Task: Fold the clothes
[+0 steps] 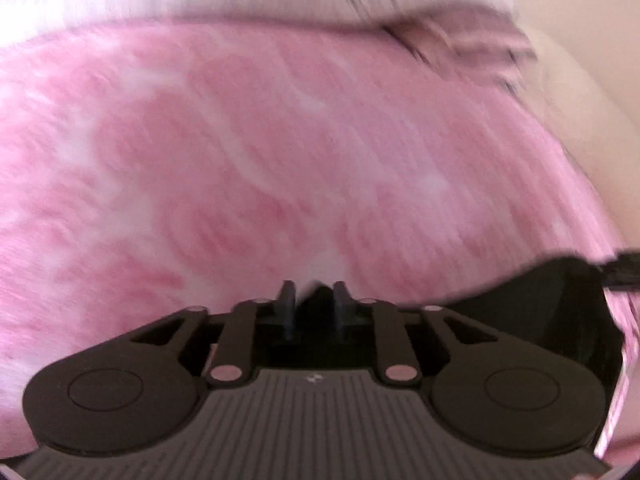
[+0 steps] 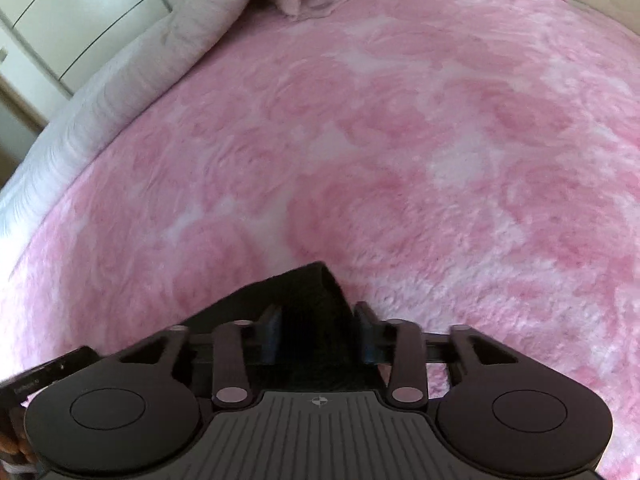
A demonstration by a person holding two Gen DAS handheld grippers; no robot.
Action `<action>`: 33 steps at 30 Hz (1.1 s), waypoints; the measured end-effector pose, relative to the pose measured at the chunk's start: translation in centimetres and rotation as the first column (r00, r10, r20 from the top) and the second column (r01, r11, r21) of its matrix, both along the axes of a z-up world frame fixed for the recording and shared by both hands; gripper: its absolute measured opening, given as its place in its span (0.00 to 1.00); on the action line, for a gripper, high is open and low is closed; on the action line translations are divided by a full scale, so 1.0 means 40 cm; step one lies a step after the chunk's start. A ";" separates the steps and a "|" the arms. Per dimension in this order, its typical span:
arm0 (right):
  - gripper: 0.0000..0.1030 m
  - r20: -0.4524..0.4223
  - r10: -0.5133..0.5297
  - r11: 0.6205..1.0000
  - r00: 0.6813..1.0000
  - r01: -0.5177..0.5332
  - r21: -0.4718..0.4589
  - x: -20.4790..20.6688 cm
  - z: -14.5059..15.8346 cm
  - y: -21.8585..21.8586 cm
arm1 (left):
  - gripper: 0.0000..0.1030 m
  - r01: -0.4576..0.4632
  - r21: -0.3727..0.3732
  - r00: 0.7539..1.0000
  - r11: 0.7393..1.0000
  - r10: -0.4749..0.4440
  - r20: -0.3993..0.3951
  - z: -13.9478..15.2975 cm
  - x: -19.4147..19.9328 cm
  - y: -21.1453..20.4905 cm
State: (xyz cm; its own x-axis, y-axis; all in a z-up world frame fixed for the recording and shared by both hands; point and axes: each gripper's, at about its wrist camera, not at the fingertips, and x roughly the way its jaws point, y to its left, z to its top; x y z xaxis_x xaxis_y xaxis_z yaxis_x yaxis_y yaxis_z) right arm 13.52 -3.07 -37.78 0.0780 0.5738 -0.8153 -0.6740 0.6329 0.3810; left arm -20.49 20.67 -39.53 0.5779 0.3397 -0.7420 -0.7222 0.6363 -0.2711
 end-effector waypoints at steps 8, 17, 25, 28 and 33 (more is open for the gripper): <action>0.50 0.060 -0.169 0.982 0.984 0.163 0.091 -0.035 0.128 -0.188 | 0.18 -0.124 -0.059 0.992 0.991 0.126 0.029 0.089 -0.253 -0.088; 0.48 0.265 -0.035 0.953 0.963 0.112 -0.281 -0.252 0.055 -0.186 | 0.18 -0.223 -0.200 0.968 0.954 0.194 -0.158 0.040 -0.497 -0.237; 0.48 0.140 -0.101 0.965 0.985 0.131 -0.226 -0.506 0.188 -0.193 | 0.27 -0.250 -0.247 0.960 0.936 0.207 -0.189 0.153 -0.728 -0.254; 0.48 0.052 -0.084 0.965 0.995 0.094 -0.245 -0.667 0.217 -0.185 | 0.29 -0.261 -0.240 0.951 0.935 0.207 -0.229 0.227 -0.829 -0.270; 0.48 0.000 0.065 0.971 0.998 -0.064 -0.231 -0.942 0.308 -0.146 | 0.36 -0.253 -0.194 0.944 0.948 0.199 -0.262 0.360 -0.990 -0.302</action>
